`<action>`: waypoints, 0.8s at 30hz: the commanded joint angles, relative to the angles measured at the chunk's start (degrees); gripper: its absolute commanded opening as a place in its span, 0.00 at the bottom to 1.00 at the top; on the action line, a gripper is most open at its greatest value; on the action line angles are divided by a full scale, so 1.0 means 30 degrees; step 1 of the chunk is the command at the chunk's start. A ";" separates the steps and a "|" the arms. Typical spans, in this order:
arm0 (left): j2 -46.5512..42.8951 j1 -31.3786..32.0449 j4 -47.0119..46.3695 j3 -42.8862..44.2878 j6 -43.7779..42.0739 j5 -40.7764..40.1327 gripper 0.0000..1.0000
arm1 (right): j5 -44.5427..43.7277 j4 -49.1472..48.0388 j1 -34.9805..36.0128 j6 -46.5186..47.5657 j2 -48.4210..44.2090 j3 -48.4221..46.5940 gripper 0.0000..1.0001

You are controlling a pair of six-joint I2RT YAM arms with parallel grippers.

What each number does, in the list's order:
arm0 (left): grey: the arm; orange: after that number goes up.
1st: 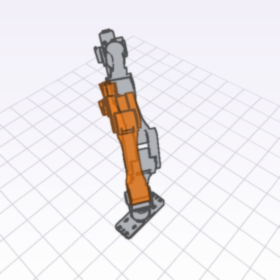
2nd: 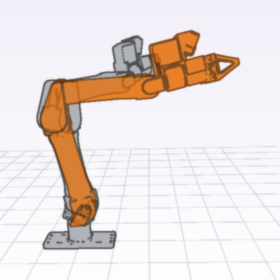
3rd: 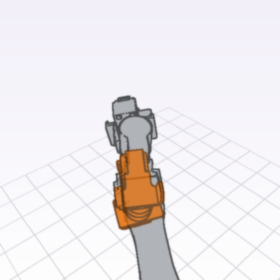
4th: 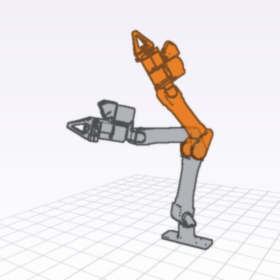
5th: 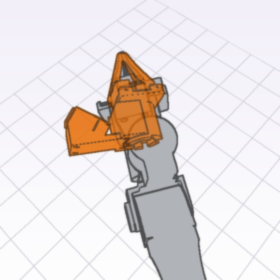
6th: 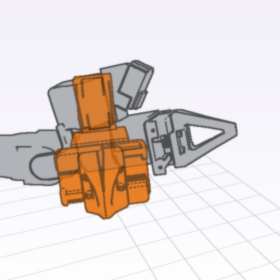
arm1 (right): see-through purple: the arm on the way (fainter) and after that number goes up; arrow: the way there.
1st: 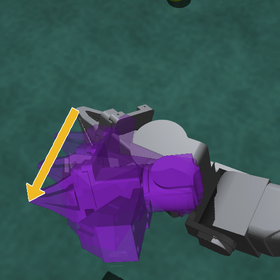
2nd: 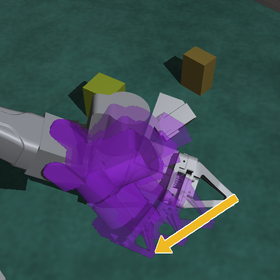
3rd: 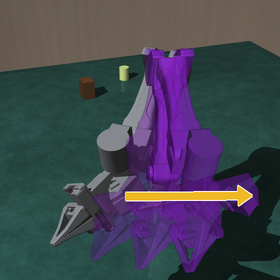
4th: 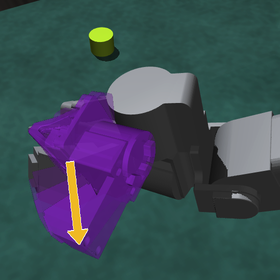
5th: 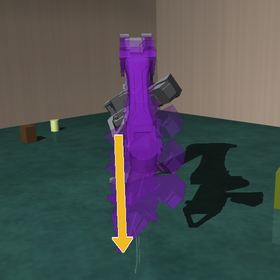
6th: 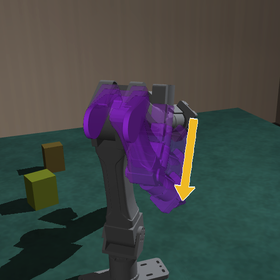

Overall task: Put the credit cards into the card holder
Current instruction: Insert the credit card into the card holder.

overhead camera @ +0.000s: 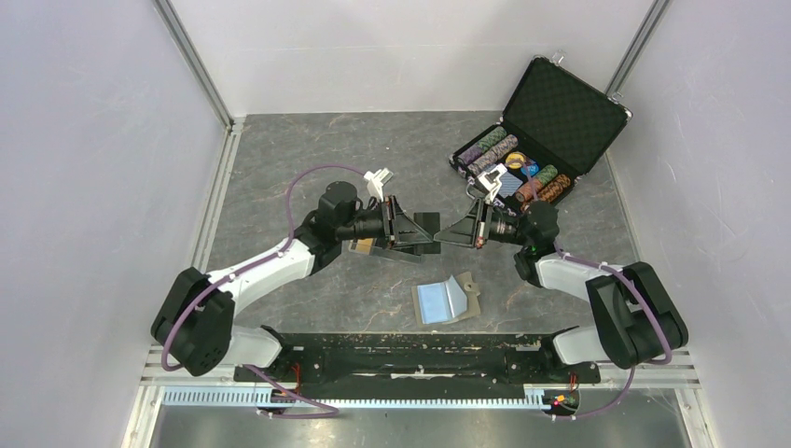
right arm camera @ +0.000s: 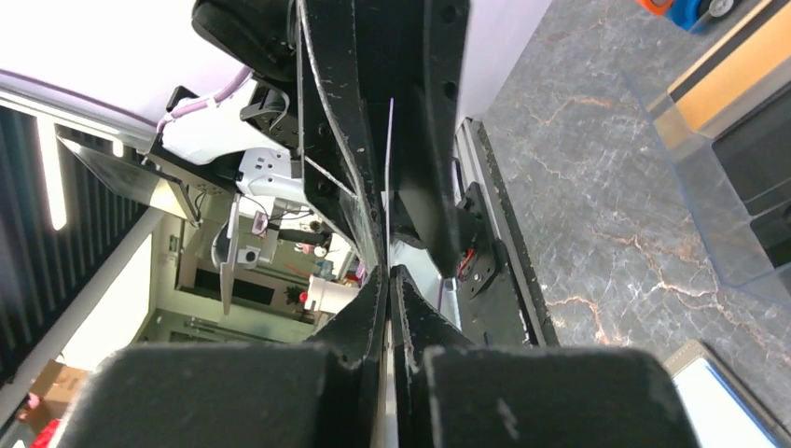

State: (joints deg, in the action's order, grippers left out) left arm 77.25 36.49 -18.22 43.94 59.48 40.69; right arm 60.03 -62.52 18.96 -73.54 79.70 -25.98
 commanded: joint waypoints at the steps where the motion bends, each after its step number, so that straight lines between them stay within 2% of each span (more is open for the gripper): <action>1: 0.0110 0.0141 -0.0258 -0.0109 0.0489 0.0058 0.45 | 0.0436 -0.2861 0.0147 -0.0753 -0.0029 -0.0189 0.00; 3: -0.0117 0.0156 0.0016 -0.0194 0.0334 -0.0353 0.53 | 0.0403 -0.2190 0.0154 -0.0249 -0.0137 -0.0160 0.00; 5: -0.0637 0.0142 0.1652 -0.0086 -0.0399 -0.1393 0.53 | 0.0392 0.0251 0.0154 0.1219 -0.0521 -0.0258 0.00; 8: -0.1709 0.0134 0.5532 0.0234 -0.1839 -0.4134 0.47 | -0.0218 0.7448 0.0154 0.6122 -0.1432 -0.0995 0.00; 10: -0.2179 0.0127 0.8236 0.0612 -0.2833 -0.5703 0.41 | -0.1308 1.3595 0.0154 1.0369 -0.1971 -0.2158 0.00; 12: -0.2221 0.0112 1.0181 0.0913 -0.3582 -0.6860 0.37 | -0.2397 1.7496 0.0085 1.2762 -0.2232 -0.2837 0.00; 17: -0.1121 0.0170 1.2718 0.1075 -0.4968 -0.7697 0.23 | -0.3947 2.0194 -0.0617 1.3766 -0.2752 -0.2115 0.00; 20: 0.0021 0.0256 1.3606 0.1257 -0.5750 -0.7856 0.06 | -0.4555 2.1855 -0.0784 1.4560 -0.2913 -0.2185 0.00; 21: 0.0464 0.0284 1.3686 0.1314 -0.5910 -0.7845 0.03 | -0.4720 2.2467 -0.0784 1.4960 -0.2918 -0.2357 0.00; 24: 0.2156 0.0415 1.3653 0.1701 -0.6527 -0.7944 0.02 | -0.5082 2.3752 -0.0784 1.5890 -0.3201 -0.2705 0.00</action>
State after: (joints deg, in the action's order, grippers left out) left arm 78.85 37.04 19.46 45.93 45.89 19.03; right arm 47.70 -0.32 16.64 -32.73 72.16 -32.12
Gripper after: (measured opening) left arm 0.033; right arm 0.006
